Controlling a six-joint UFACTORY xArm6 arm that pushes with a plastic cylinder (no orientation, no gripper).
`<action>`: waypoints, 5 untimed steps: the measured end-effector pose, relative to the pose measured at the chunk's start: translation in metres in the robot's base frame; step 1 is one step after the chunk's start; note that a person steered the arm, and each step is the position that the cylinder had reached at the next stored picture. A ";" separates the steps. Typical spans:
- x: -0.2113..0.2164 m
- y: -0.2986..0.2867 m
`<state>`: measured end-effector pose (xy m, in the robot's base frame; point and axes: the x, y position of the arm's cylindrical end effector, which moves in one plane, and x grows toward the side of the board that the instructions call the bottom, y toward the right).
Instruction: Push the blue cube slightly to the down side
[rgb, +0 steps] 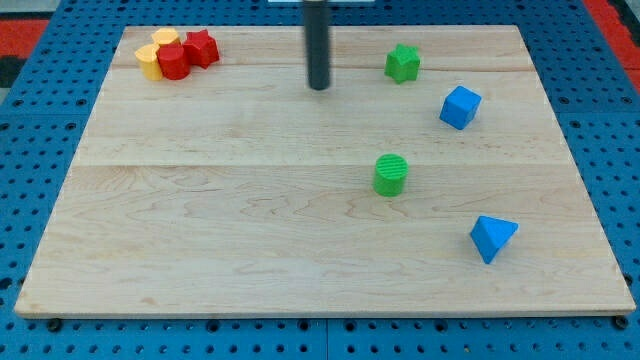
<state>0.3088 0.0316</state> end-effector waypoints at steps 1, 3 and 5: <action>0.000 0.047; 0.007 0.108; 0.043 0.118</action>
